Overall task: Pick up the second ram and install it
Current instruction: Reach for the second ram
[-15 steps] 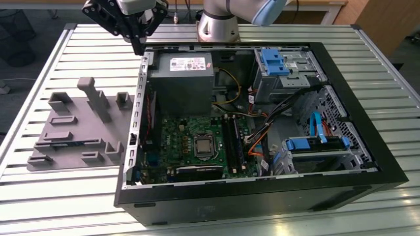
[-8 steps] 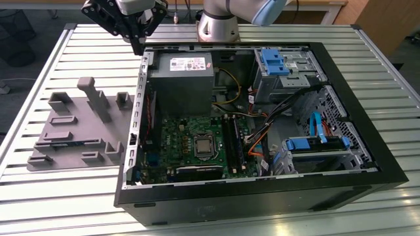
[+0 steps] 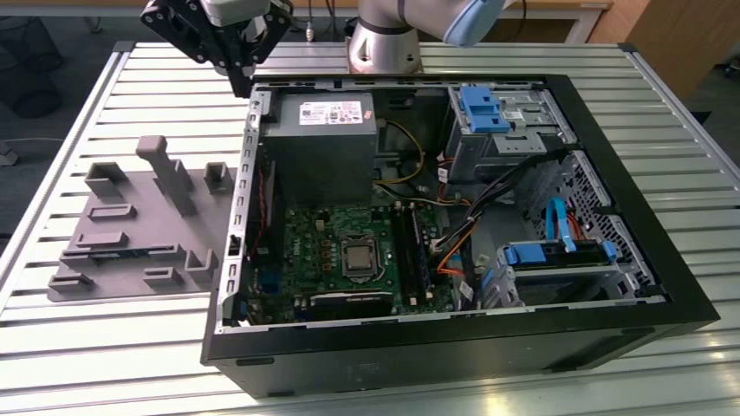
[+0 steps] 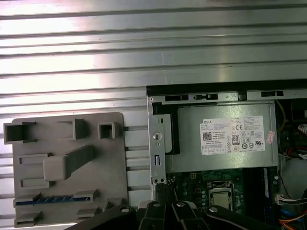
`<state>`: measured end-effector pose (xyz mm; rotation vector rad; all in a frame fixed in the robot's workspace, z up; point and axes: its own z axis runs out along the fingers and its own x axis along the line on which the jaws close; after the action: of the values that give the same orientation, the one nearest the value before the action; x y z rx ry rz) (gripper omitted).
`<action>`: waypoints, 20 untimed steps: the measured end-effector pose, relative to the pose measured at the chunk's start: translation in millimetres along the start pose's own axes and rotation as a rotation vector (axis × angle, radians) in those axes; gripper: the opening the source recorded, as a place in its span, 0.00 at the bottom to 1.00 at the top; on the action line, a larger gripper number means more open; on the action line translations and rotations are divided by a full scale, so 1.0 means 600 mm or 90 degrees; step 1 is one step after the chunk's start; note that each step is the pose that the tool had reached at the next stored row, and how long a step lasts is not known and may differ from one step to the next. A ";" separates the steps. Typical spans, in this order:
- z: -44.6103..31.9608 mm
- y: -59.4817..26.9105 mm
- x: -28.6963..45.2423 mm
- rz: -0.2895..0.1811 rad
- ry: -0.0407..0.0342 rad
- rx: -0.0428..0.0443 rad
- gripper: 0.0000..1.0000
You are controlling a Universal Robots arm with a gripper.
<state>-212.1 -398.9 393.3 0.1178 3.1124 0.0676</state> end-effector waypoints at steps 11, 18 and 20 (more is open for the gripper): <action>-0.001 -0.004 0.020 0.000 0.0000 0.0000 0.11; -0.001 -0.014 0.030 0.000 0.0000 0.0000 0.11; -0.001 -0.015 0.033 0.000 0.0000 0.0000 0.11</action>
<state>-232.3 -406.1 392.9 0.1181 3.1124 0.0677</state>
